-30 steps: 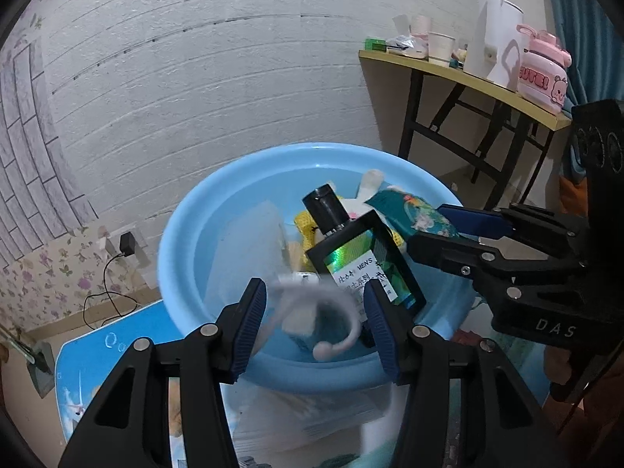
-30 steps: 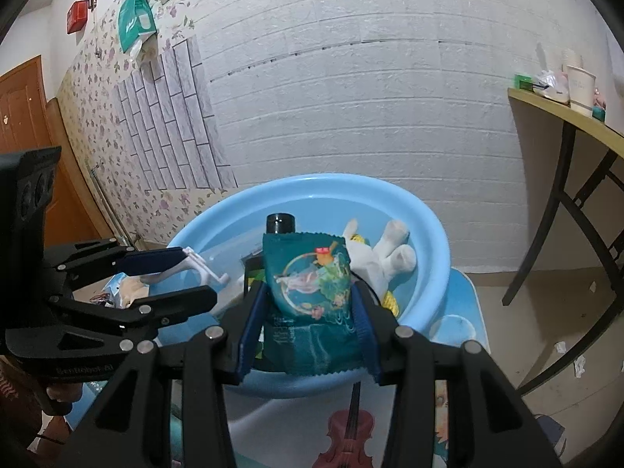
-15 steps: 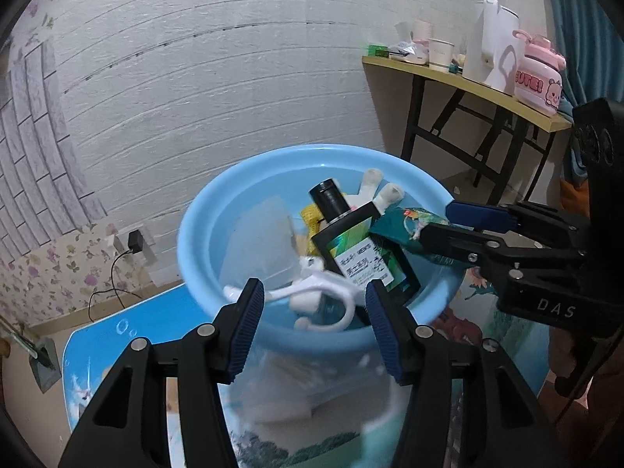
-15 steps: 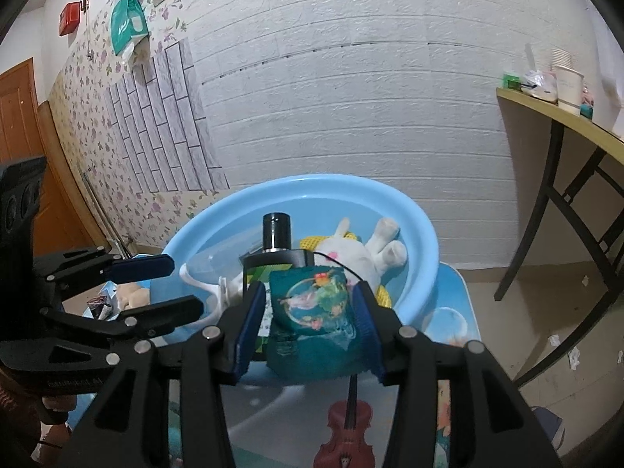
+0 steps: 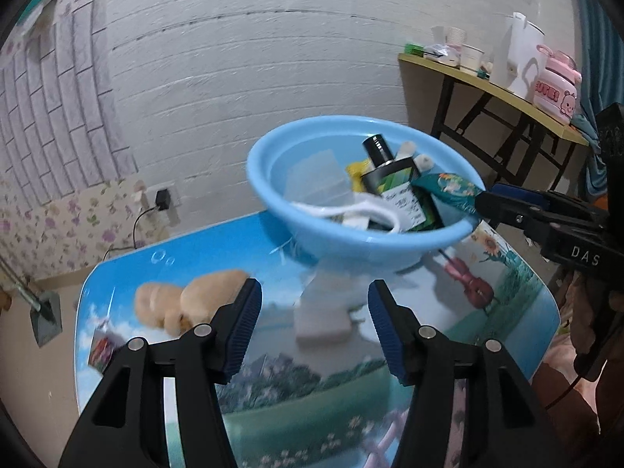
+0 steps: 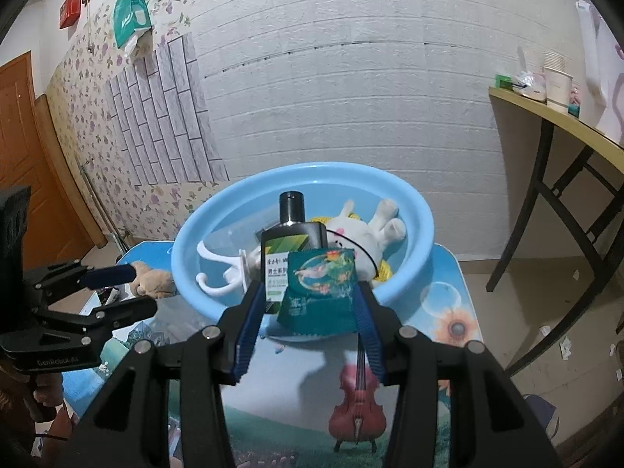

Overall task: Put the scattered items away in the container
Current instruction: 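Open both tools to drop the hook and packet into the basin, then move left tool to the wrapped snack while right tool moves toward the white charger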

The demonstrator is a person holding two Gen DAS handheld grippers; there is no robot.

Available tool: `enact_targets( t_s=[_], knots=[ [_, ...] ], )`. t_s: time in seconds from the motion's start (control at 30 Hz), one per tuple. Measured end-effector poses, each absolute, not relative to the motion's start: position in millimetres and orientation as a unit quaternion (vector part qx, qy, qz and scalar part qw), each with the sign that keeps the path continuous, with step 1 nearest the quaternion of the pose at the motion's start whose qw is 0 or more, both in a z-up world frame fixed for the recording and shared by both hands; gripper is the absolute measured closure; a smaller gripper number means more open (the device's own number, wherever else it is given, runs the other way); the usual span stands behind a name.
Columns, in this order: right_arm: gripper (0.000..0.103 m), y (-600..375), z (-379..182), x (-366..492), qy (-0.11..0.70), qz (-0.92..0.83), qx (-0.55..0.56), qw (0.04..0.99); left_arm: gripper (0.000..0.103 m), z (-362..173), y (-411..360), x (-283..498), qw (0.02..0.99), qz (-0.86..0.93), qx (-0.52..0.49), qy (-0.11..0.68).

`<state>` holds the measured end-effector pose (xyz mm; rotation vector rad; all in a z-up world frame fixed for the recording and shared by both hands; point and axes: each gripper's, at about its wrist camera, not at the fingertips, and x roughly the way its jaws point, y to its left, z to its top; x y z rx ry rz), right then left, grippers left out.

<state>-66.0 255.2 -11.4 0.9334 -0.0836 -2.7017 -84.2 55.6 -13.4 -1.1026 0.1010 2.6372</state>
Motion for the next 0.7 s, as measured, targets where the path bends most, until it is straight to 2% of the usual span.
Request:
enact_targets(
  t_s=[0.7],
  knots=[
    [0.057, 222, -38, -46, -0.022, -0.913, 0.373, 0.161, 0.046, -46, -24, -51, 0.068, 0.907, -0.416, 0.003]
  ],
)
